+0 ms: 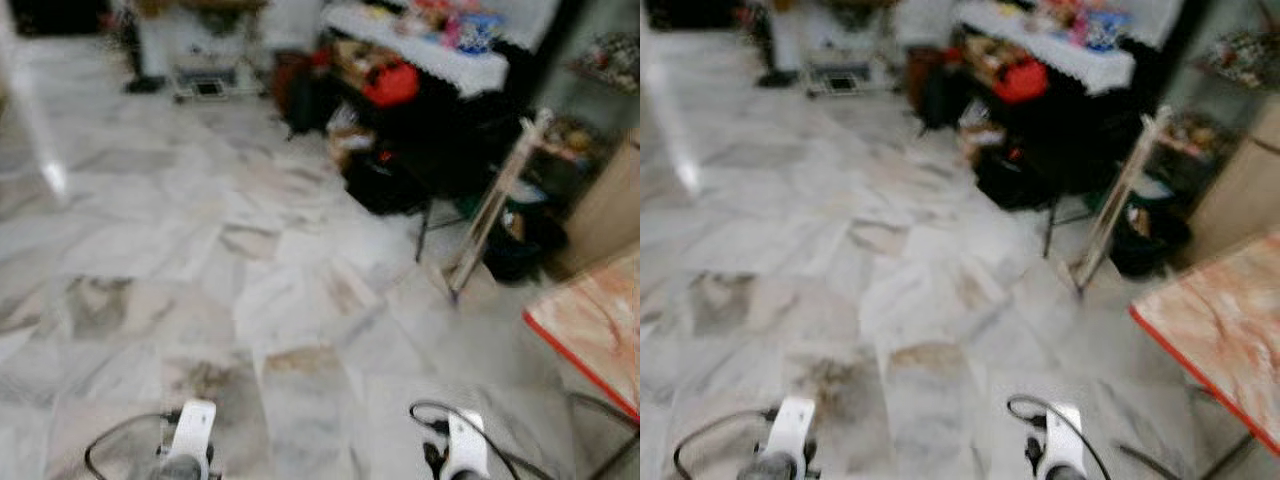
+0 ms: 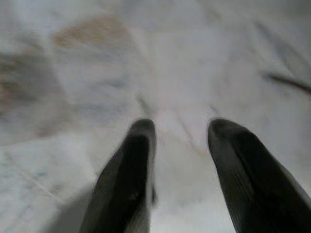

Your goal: Setting the table

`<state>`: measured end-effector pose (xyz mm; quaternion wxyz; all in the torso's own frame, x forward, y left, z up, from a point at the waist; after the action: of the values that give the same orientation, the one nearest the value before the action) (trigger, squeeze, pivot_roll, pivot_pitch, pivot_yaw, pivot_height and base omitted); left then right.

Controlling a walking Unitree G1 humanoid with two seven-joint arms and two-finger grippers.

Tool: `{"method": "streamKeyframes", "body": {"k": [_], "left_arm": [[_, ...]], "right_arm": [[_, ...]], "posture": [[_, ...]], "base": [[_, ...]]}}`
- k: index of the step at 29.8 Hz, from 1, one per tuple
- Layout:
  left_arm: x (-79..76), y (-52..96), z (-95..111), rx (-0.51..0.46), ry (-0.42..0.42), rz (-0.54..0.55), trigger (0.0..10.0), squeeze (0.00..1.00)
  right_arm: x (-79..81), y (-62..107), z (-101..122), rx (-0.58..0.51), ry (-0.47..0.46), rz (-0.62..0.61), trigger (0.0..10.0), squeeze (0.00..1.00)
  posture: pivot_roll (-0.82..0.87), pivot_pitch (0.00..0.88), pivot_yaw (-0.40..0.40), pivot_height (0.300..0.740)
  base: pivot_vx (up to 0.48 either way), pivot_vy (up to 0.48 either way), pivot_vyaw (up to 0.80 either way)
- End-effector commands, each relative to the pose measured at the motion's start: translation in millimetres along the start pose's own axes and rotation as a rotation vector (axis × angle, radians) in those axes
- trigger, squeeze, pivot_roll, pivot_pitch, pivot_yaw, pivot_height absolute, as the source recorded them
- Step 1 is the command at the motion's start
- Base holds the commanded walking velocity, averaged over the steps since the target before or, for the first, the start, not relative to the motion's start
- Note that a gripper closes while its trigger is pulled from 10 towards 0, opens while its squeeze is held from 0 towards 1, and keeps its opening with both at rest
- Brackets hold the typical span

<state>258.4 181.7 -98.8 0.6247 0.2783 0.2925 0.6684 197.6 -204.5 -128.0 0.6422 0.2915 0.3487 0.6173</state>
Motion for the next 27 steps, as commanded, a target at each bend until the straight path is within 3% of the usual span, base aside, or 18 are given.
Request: {"method": "streamKeyframes", "body": {"k": [1,8,27], "left_arm": [[6.8,2.3,-13,0.035,-0.010,0.011,10.0,0.00],[7.4,2.5,-13,0.043,-0.060,-0.005,10.0,0.00],[14.0,2.3,-10,0.036,-0.060,0.007,10.0,0.00]], "right_arm": [[5.3,-3.2,18,-0.046,-0.006,0.004,10.0,0.00],[8.2,-4.9,29,-0.076,-0.023,0.004,10.0,0.00],[18.1,-5.5,29,-0.070,-0.039,0.012,10.0,0.00]], "posture": [[0.05,0.000,-0.048,0.740],[0.03,0.000,-0.015,0.740],[0.08,0.000,-0.019,0.740]], "base": [[0.000,0.000,-0.80],[0.000,0.000,-0.80],[0.000,0.000,-0.80]]}}
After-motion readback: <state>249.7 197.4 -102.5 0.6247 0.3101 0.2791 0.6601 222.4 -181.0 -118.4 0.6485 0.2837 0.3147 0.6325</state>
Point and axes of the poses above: a point about 5 cm out from each wrist's last joint towards the gripper, its own y axis pointing back from the gripper into the wrist, its own z axis along the axis of the wrist's last joint, x = y × z, the point moved 5 cm from there along -y, pointing out of the wrist towards the gripper, and after that the axes turned 12 degrees about y, right-handed, at the moved point
